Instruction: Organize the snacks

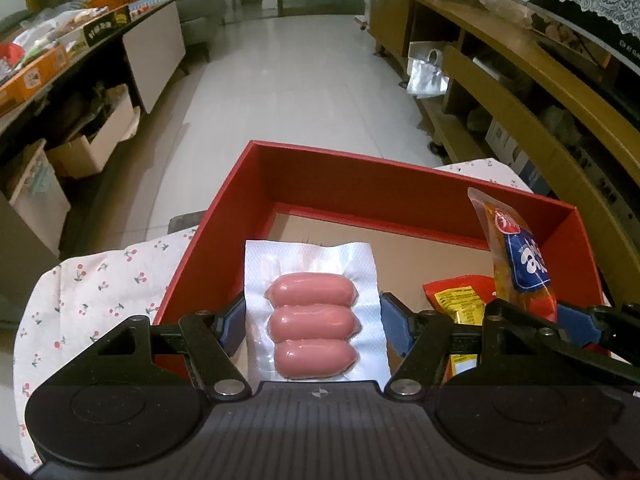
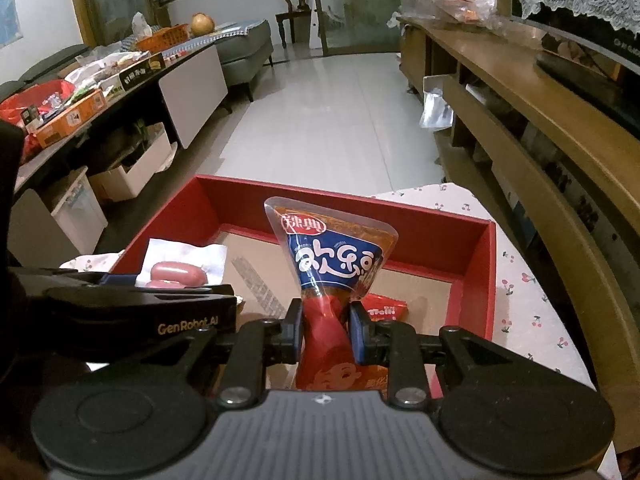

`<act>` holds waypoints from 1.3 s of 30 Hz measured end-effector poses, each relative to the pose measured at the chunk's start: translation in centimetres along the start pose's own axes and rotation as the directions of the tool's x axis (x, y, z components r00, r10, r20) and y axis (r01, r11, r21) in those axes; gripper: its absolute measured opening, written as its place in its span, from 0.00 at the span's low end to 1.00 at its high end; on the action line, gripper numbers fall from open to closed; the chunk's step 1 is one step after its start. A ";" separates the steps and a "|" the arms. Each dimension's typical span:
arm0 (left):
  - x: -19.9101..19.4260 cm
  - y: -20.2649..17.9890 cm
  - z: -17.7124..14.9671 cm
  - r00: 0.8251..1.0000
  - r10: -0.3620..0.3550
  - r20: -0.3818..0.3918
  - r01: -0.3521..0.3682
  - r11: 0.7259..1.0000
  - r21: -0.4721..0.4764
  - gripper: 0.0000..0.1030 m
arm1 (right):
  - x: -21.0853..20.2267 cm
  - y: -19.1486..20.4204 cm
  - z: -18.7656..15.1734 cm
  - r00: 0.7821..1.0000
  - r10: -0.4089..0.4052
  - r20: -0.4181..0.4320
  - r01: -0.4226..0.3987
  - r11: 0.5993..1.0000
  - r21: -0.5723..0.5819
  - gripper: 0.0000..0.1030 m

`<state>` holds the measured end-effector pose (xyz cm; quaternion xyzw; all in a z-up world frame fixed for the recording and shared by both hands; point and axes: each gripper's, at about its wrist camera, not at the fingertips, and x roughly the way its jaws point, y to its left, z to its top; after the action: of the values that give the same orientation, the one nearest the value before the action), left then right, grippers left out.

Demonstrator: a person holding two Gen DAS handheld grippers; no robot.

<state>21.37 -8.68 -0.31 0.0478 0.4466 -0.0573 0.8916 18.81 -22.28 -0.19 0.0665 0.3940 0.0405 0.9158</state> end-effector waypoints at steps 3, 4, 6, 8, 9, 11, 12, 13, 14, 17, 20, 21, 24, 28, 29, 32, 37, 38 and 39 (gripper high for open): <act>0.4 -0.1 -0.1 1.000 0.002 -0.003 -0.002 1.000 0.006 0.71 | 0.4 -0.1 -0.1 1.000 -0.008 -0.007 0.008 1.000 -0.002 0.33; 0.5 -0.1 -0.2 1.000 0.002 -0.004 -0.002 1.000 0.006 0.71 | 0.5 -0.1 -0.1 1.000 -0.011 -0.007 0.011 1.000 -0.004 0.33; 0.6 0.0 -0.2 1.000 0.002 -0.007 -0.002 1.000 0.001 0.71 | 0.7 -0.1 -0.1 1.000 -0.015 -0.007 0.015 1.000 -0.007 0.33; 0.8 0.0 -0.3 1.000 0.003 -0.010 -0.003 1.000 0.002 0.71 | 0.8 0.0 -0.2 1.000 -0.020 -0.003 0.020 1.000 -0.012 0.33; 0.9 0.0 -0.3 1.000 0.006 -0.011 -0.006 1.000 0.004 0.71 | 1.0 0.1 -0.3 1.000 -0.024 -0.002 0.024 1.000 -0.017 0.33; 1.2 0.1 -0.5 1.000 0.008 -0.018 -0.008 1.000 0.006 0.71 | 1.2 0.3 -0.4 1.000 -0.030 -0.003 0.029 0.999 -0.026 0.33; 1.3 0.1 -0.6 1.000 0.006 -0.022 -0.006 1.000 0.005 0.71 | 1.3 0.4 -0.4 0.999 -0.033 -0.003 0.033 0.999 -0.033 0.33; 1.4 0.2 -0.5 1.000 0.006 -0.025 -0.005 1.000 0.003 0.71 | 1.3 0.4 -0.5 0.999 -0.036 -0.001 0.036 0.999 -0.038 0.33; 1.5 0.2 -0.6 1.000 0.005 -0.026 -0.005 1.000 0.002 0.71 | 1.3 0.5 -0.5 0.999 -0.039 0.001 0.039 0.998 -0.042 0.33; 1.5 0.1 -0.6 0.999 0.009 -0.030 -0.009 1.000 0.010 0.71 | 1.3 0.6 -0.4 0.999 -0.042 0.001 0.042 0.998 -0.044 0.34; 1.5 0.2 -0.7 0.999 0.013 -0.034 -0.013 1.000 0.011 0.71 | 1.2 0.7 -0.5 0.999 -0.047 0.002 0.047 0.998 -0.047 0.34; 1.5 0.3 -0.7 0.999 0.014 -0.036 -0.014 1.000 0.010 0.72 | 1.2 0.7 -0.4 0.999 -0.047 0.003 0.048 0.998 -0.044 0.35; 1.1 0.5 -0.5 0.999 0.022 -0.026 -0.021 1.000 0.012 0.72 | 1.0 0.7 -0.3 0.999 -0.042 0.004 0.042 0.999 -0.032 0.37; 0.3 0.8 -0.3 0.999 0.029 -0.014 -0.029 1.000 0.010 0.74 | 0.5 0.6 0.0 0.999 -0.031 0.012 0.031 0.999 -0.021 0.38; 0.2 0.9 -0.3 1.000 0.027 -0.014 -0.027 1.000 0.007 0.74 | 0.4 0.5 0.0 1.000 -0.027 0.014 0.027 0.999 -0.019 0.39; -0.5 1.1 -0.2 1.000 0.031 -0.006 -0.031 1.000 0.000 0.75 | 0.0 0.5 0.2 1.000 -0.013 0.020 0.013 1.000 -0.010 0.41; -1.5 1.5 0.1 1.000 0.024 0.009 -0.024 1.000 -0.021 0.77 | -1.0 0.6 0.6 0.999 0.009 0.044 -0.009 1.000 0.002 0.42; -1.7 1.5 0.1 1.000 0.023 0.013 -0.023 1.000 -0.021 0.78 | -1.2 0.6 0.7 0.999 0.013 0.050 -0.013 1.000 0.008 0.42; -1.8 1.5 0.1 1.000 0.023 0.015 -0.023 1.000 -0.019 0.78 | -1.4 0.5 0.8 0.998 0.016 0.055 -0.017 1.000 0.014 0.43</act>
<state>20.56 -7.06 1.23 0.0442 0.4396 -0.0432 0.8960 18.43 -22.01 1.43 0.0777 0.3684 0.0435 0.9254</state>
